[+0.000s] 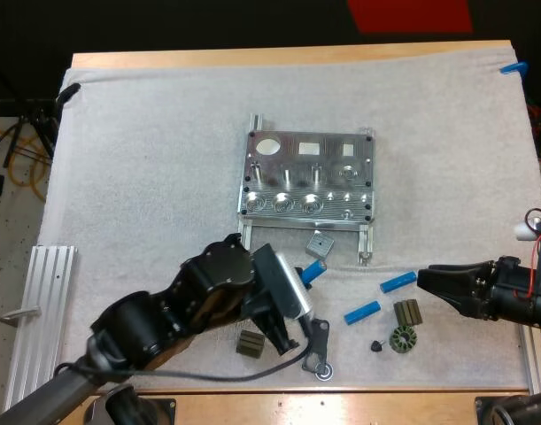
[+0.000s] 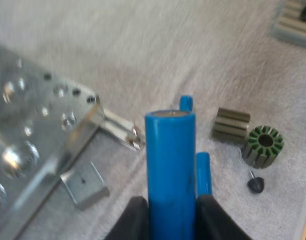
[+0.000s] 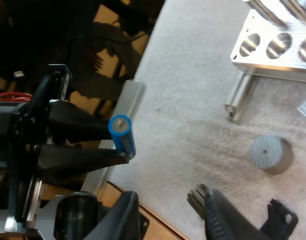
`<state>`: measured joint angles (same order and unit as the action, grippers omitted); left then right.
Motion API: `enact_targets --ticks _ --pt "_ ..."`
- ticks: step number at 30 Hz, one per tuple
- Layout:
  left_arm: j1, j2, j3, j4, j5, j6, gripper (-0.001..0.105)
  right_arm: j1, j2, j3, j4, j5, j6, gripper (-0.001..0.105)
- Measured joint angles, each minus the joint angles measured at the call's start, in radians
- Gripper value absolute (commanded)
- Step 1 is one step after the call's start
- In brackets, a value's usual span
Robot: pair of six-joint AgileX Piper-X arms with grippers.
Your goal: Load cells from right to left
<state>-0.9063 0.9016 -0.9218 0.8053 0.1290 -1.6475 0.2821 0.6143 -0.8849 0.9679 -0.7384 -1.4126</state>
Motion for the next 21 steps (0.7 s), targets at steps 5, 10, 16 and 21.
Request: enact_targets --ticks 5,10,16,21 --pt "0.0 -0.038 0.0 0.0 0.016 0.111 0.0 0.0 0.0 0.0 -0.001 -0.034 0.077 0.052" --pt "0.0 -0.038 0.0 0.042 0.04 0.249 0.0 0.0 0.0 0.0 -0.001 -0.05 0.082 0.052" --pt "0.0 -0.038 0.0 0.112 0.04 0.411 0.0 0.0 0.008 0.0 -0.001 -0.062 0.086 0.052" --pt "0.0 -0.038 0.0 0.114 0.047 0.494 0.0 0.065 0.049 0.0 -0.001 -0.077 0.091 0.049"
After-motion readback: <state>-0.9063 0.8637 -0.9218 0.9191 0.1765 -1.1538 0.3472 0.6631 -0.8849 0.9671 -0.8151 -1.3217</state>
